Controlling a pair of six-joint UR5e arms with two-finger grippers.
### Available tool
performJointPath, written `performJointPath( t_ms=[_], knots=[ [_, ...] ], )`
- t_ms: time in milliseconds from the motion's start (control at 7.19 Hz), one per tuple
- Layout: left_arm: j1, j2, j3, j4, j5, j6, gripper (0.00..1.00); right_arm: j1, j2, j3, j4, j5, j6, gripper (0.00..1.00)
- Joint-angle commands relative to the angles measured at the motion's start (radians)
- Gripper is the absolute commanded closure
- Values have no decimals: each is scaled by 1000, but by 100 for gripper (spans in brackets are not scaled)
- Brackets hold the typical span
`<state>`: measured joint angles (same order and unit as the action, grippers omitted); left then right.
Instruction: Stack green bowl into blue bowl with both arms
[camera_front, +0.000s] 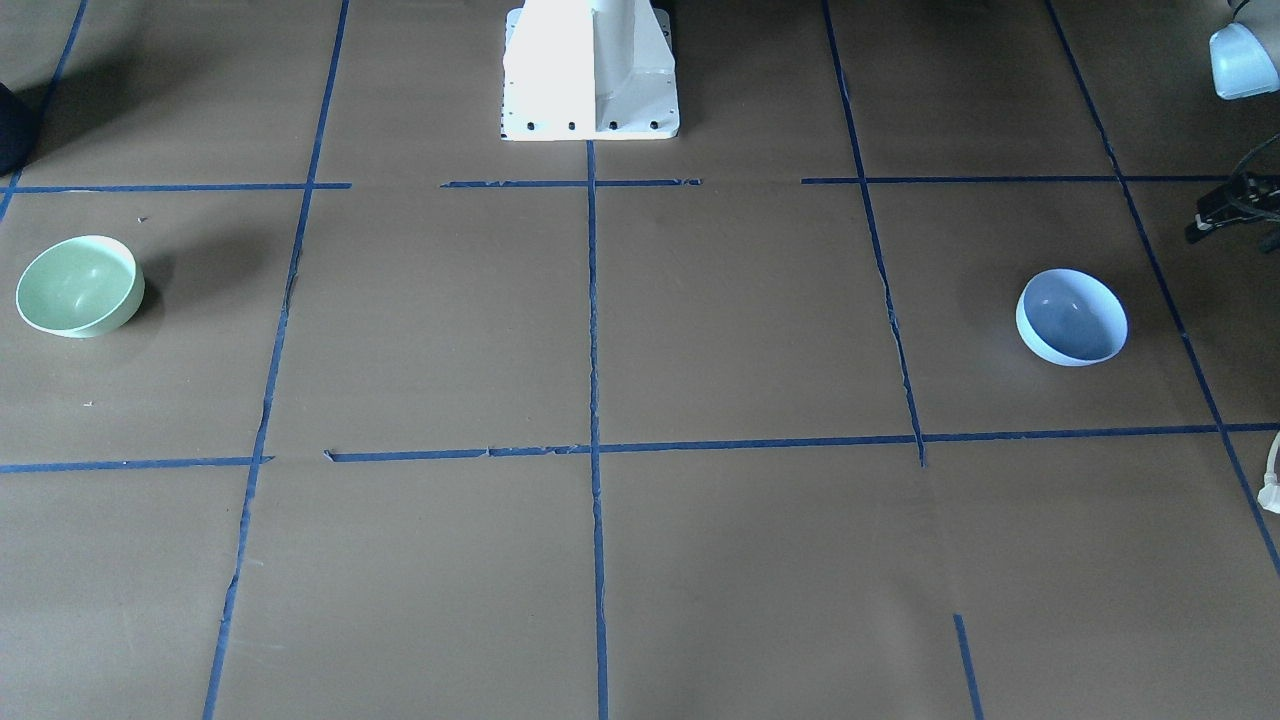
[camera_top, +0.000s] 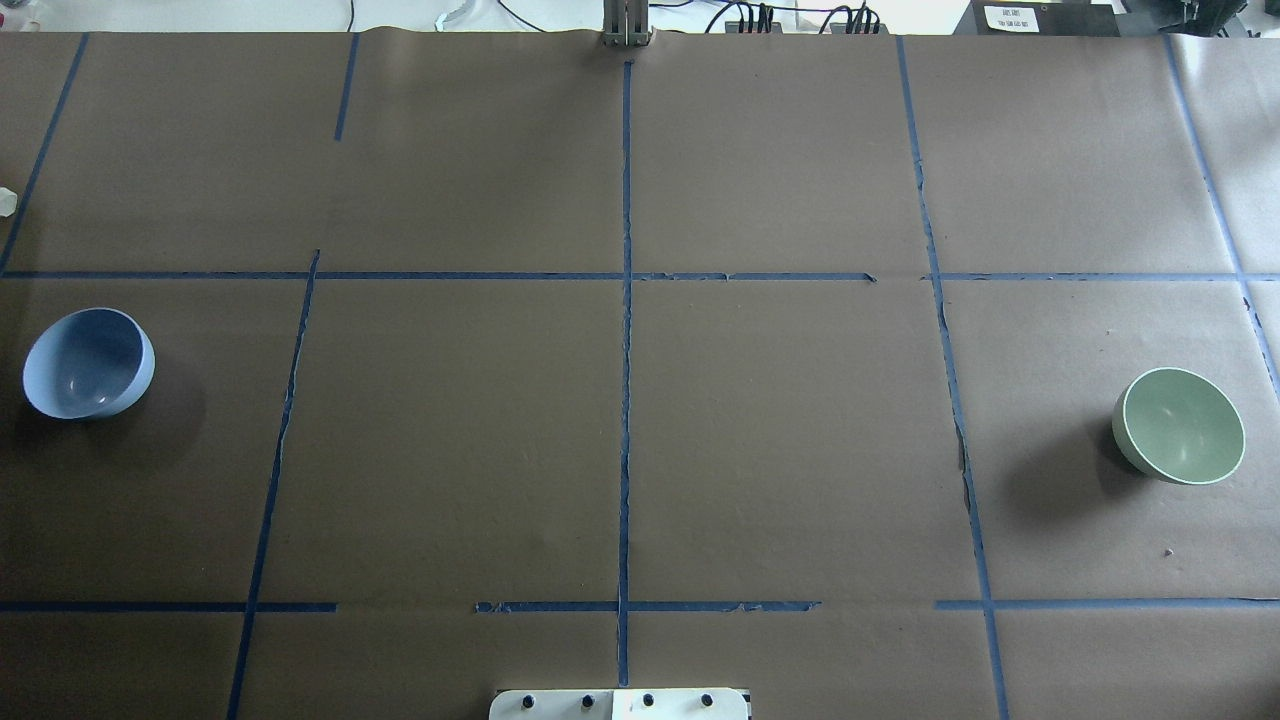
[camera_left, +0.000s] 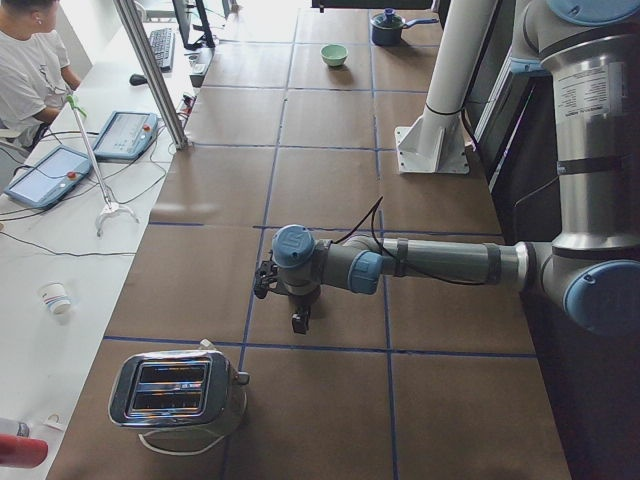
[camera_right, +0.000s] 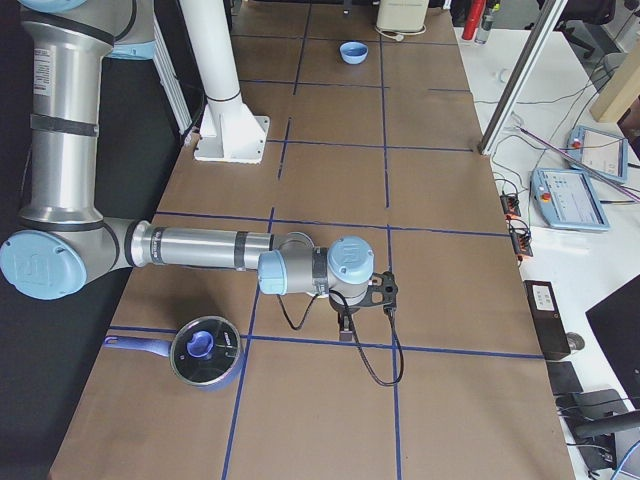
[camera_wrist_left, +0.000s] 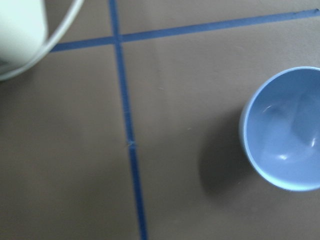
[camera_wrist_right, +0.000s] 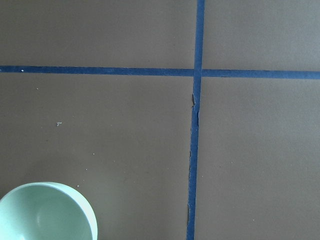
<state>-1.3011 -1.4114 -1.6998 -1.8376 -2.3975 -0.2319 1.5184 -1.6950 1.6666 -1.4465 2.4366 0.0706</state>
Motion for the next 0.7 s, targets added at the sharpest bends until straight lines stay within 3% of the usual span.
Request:
performJointPath(
  t_ms=[0,139,557],
  knots=[
    [89,-53,134,-243,-2,-264,0,-4,0,-1,0,5,2,0],
    [115,-99,167,-256,-3,-361,0,-7,0,-1,0,7,2,0],
    [160,-136,219,-258,-2,-369,2,-12,0,-1,0,7,0,0]
  ],
)
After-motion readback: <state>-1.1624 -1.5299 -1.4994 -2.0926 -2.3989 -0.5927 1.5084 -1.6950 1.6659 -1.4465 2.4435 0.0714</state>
